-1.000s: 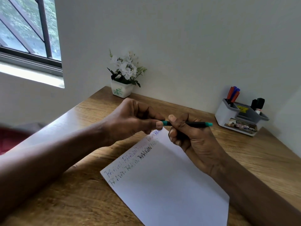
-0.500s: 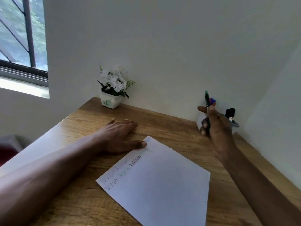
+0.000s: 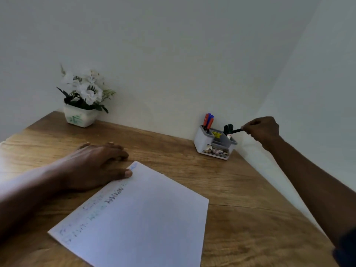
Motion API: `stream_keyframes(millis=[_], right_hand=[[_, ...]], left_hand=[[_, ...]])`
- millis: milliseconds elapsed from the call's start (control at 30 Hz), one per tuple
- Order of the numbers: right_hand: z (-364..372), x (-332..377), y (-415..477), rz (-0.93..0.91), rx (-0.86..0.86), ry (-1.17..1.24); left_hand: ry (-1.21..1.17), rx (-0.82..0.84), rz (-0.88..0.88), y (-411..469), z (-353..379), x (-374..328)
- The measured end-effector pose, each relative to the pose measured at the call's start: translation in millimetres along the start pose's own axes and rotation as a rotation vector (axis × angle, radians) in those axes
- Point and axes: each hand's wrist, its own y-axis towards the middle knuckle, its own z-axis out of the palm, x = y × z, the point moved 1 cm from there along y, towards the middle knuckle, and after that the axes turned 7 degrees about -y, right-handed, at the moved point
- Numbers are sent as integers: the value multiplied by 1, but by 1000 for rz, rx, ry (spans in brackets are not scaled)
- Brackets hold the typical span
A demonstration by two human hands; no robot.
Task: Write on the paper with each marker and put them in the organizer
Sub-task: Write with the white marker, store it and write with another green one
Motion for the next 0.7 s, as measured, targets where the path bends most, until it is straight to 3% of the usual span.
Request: stream_keyframes(millis=[233,467,600,700], right_hand=[[27,12,44,114,91,-192],[52,18,55,218,371,-433],[69,5,58,171,275,-440],[60,14,34,60,1,-576]], left_hand=[[-31,-9,1,4,3,5],[-31,14,-4,8,7,11],[-54,10,-7,11,11,19],[-33,-16,-1,6,9,14]])
